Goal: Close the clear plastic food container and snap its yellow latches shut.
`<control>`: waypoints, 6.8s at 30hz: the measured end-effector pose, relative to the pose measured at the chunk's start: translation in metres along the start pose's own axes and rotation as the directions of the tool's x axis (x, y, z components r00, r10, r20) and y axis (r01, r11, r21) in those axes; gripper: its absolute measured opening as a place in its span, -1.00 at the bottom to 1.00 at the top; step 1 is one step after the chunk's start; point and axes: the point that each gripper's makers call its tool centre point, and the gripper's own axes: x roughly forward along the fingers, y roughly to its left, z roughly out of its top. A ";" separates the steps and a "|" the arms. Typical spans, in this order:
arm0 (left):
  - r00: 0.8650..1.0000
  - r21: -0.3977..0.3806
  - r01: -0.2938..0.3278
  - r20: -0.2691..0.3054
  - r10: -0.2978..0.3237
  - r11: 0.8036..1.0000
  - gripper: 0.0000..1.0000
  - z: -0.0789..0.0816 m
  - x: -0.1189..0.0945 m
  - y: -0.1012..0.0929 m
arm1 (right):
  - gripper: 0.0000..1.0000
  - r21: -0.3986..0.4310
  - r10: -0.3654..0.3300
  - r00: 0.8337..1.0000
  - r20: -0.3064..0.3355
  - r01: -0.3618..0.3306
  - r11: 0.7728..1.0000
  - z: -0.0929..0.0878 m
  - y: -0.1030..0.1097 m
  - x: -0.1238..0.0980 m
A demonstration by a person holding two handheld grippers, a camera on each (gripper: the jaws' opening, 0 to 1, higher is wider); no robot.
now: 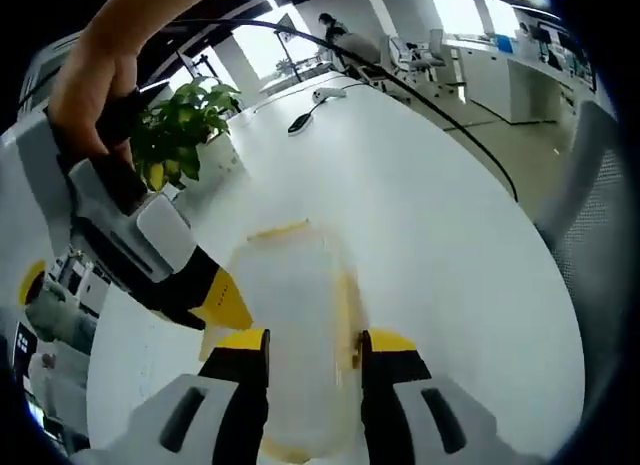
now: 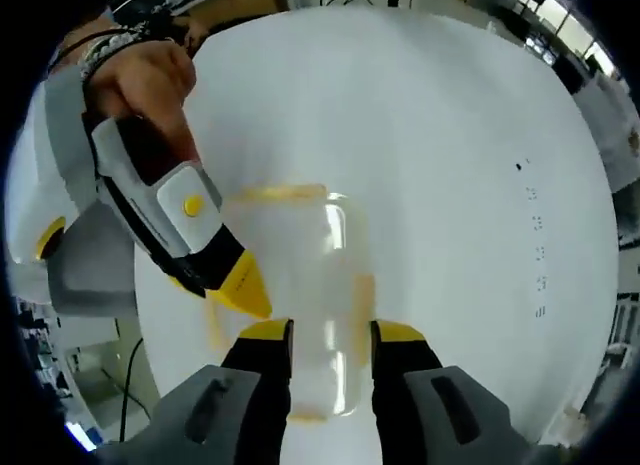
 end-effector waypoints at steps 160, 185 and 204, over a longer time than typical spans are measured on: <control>0.949 -0.204 0.067 -0.290 -0.126 0.977 0.43 -0.173 -0.135 -0.020 | 0.46 -0.110 -0.064 0.990 0.127 0.078 0.991 0.094 0.061 0.053; 0.932 -0.195 0.073 -0.335 -0.136 0.978 0.50 -0.202 -0.121 0.031 | 0.51 -0.129 -0.066 0.976 0.206 0.093 0.987 0.111 0.005 0.053; 0.931 -0.182 0.066 -0.343 -0.126 0.981 0.52 -0.211 -0.114 0.054 | 0.52 -0.120 -0.086 0.970 0.227 0.115 0.986 0.114 -0.021 0.052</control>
